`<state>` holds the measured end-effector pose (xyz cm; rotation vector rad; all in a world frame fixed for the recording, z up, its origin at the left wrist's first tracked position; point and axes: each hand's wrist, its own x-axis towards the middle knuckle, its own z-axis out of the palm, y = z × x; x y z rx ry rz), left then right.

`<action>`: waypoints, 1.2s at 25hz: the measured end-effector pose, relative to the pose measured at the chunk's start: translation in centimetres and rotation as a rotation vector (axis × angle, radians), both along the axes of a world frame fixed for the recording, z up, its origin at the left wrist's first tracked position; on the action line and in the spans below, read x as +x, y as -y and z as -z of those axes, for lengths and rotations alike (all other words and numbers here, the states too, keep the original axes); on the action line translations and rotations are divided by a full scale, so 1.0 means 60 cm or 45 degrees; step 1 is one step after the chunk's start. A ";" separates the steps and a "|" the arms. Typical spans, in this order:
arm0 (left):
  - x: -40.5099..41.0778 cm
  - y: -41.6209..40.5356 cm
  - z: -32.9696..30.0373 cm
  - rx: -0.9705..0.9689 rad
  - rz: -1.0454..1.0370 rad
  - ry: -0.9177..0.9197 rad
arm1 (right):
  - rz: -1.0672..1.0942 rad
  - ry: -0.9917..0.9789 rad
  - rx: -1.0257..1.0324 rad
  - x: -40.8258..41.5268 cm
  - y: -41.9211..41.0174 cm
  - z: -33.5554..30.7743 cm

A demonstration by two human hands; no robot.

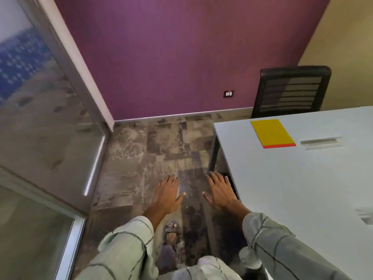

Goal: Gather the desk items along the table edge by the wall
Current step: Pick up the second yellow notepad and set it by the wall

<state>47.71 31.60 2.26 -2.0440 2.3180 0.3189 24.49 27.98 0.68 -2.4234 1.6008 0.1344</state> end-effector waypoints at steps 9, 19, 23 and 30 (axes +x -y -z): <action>-0.027 0.422 -0.009 0.009 0.490 -0.020 | 0.602 0.032 -0.001 -0.017 0.259 -0.014; -0.246 0.688 -0.013 0.109 0.935 -0.034 | 1.250 0.197 0.099 -0.128 0.389 0.019; -0.369 0.775 0.020 0.264 0.945 -0.041 | 1.533 0.371 0.080 -0.220 0.469 0.049; -0.525 0.913 0.035 0.596 0.801 -0.190 | 1.954 0.741 0.141 -0.299 0.540 0.086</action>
